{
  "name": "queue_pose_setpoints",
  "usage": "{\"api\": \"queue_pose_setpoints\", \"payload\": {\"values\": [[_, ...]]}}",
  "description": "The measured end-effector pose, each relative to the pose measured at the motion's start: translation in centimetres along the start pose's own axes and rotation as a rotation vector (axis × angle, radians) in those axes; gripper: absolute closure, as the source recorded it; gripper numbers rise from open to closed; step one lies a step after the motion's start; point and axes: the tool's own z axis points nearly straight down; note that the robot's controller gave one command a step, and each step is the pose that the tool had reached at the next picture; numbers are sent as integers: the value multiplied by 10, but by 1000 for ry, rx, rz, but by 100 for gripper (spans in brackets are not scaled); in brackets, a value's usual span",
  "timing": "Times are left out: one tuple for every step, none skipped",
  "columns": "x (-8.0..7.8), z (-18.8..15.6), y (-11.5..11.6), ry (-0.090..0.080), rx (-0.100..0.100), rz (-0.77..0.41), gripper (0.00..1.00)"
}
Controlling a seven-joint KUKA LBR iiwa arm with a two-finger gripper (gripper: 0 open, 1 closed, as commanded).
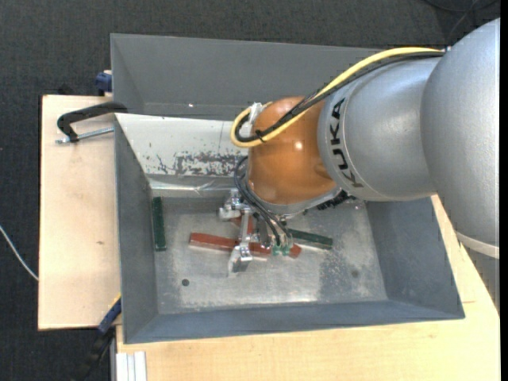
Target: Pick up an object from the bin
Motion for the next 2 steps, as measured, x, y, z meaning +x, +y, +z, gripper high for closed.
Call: {"api": "queue_pose_setpoints", "payload": {"values": [[-10,43,-19,5,0,137,0],[-17,44,-39,-3,-5,-99,0]]}}
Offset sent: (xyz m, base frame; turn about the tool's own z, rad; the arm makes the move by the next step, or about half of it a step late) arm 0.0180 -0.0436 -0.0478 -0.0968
